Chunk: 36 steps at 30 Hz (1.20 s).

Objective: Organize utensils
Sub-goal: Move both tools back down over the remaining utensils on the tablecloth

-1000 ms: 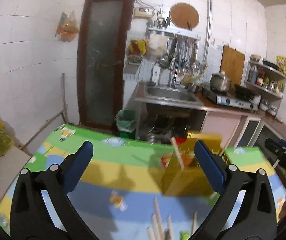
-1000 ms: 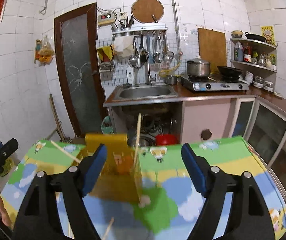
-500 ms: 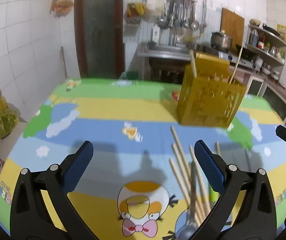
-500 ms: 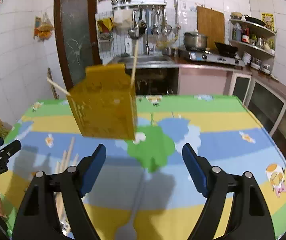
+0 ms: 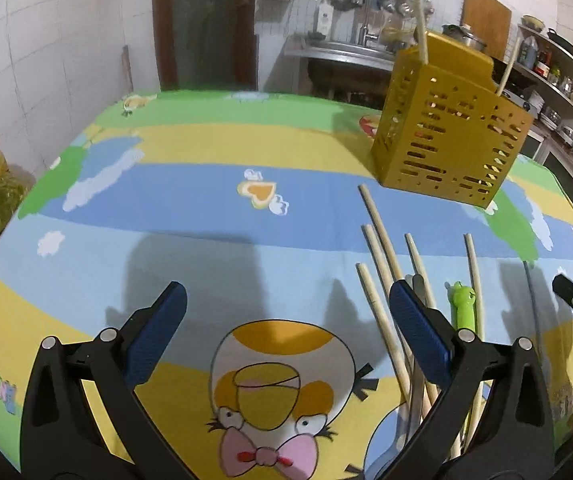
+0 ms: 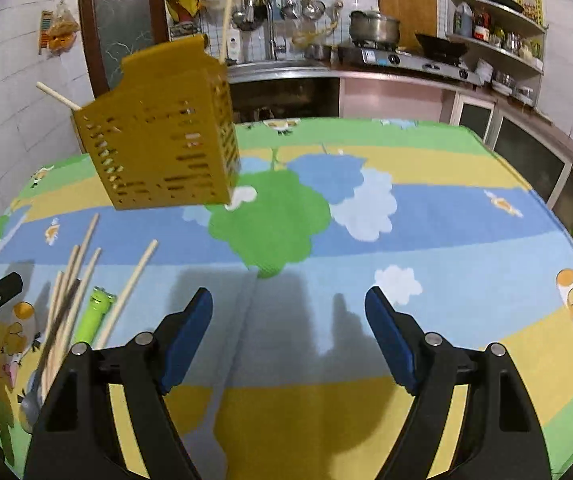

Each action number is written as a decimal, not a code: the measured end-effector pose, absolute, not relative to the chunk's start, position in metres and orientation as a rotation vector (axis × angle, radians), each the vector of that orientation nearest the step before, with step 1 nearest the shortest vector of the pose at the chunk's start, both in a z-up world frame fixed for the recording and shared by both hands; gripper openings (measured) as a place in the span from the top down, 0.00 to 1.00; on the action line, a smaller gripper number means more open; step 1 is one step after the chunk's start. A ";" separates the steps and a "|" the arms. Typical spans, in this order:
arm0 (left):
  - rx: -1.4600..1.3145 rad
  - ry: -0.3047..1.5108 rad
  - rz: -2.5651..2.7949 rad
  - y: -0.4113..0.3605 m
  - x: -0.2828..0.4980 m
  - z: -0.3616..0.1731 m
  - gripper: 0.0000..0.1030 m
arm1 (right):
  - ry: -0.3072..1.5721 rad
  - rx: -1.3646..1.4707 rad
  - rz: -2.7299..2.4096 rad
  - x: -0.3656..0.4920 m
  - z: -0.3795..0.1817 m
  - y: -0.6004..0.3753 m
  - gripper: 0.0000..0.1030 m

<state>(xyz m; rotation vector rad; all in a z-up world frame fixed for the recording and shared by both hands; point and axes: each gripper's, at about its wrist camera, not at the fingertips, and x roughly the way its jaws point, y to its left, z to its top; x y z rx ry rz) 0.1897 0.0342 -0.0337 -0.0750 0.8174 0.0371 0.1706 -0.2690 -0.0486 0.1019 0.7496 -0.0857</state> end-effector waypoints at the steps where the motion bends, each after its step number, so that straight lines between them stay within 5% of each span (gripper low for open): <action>1: -0.074 0.824 0.038 0.033 0.193 -0.036 0.05 | 0.755 0.103 -0.085 0.171 -0.051 -0.269 0.25; 27: -0.005 0.940 0.057 0.012 0.224 -0.064 0.06 | 0.869 0.108 -0.113 0.202 -0.070 -0.261 0.25; 34: 0.023 0.933 0.032 -0.002 0.217 -0.059 0.32 | 0.881 0.092 -0.138 0.203 -0.070 -0.254 0.26; 36: 0.031 0.941 0.017 -0.006 0.217 -0.057 0.42 | 0.884 0.099 -0.139 0.201 -0.070 -0.254 0.36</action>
